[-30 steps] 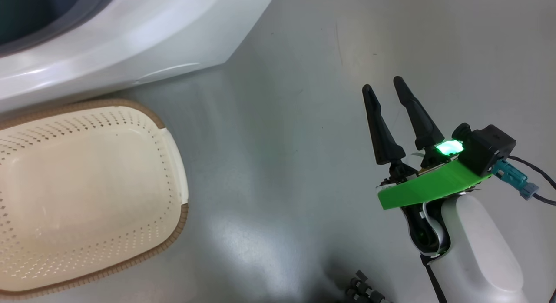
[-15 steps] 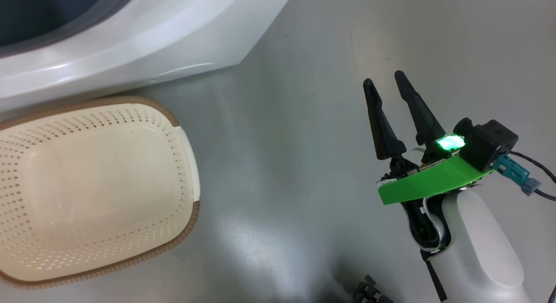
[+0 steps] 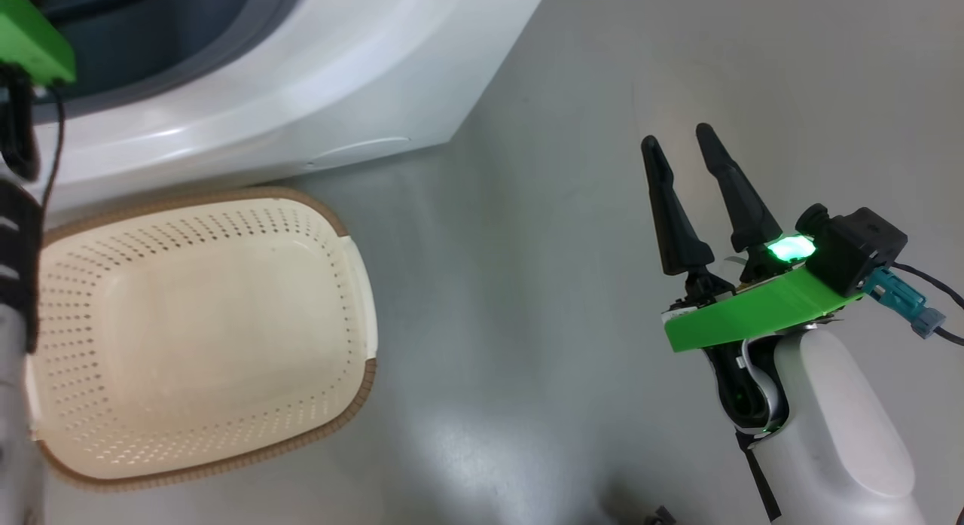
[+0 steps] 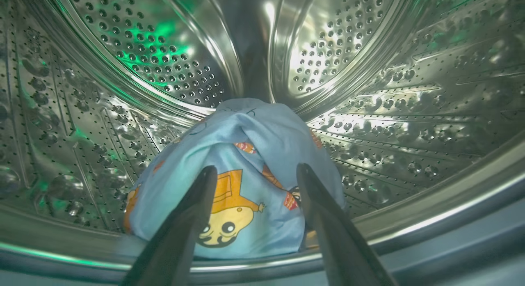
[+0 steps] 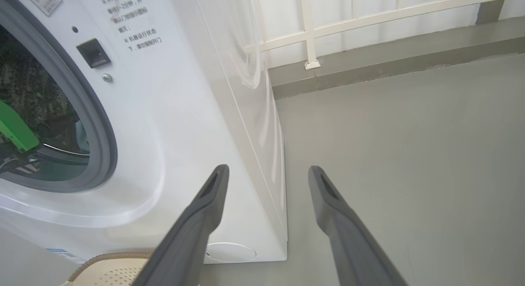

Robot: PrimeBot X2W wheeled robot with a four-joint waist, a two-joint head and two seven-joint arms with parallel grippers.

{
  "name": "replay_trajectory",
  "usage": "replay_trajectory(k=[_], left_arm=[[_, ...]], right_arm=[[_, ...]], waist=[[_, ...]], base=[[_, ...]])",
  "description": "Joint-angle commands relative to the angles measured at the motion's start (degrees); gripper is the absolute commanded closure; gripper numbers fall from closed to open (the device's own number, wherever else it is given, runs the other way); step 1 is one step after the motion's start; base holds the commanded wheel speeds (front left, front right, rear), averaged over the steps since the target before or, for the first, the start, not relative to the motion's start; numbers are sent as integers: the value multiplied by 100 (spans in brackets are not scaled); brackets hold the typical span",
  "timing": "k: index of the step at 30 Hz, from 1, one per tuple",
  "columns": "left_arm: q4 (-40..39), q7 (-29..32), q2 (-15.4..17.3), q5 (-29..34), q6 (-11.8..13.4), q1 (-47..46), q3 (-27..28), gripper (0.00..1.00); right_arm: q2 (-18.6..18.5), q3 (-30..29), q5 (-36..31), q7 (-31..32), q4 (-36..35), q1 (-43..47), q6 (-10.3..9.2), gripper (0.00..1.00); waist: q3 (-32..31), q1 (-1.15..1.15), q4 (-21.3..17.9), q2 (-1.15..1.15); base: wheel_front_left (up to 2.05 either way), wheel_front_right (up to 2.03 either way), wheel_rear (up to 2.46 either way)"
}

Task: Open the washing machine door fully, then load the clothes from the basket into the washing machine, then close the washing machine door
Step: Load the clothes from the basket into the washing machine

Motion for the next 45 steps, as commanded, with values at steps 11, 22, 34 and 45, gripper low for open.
replay_trajectory(k=[11,22,34,45], left_arm=[[-1379,-34,109,-83,-51,1227,235,0],[-2737,-34,-15,-112,12,2676,474,0],[-3984,-35,-73,-104,196,4148,592,0],[-4716,-35,-175,-268,376,5269,715,0]], right_arm=[[-110,7,-38,-27,-94,251,9,0],[-261,-13,-23,-27,-23,400,9,0],[-423,-42,8,-27,53,608,9,0],[-585,13,35,-27,136,803,9,0]], waist=[[-467,0,341,0],[-1024,0,572,0],[-1609,0,818,0],[-2102,0,1025,0]], base=[[0,0,0],[0,0,0],[0,0,0],[0,0,0]])
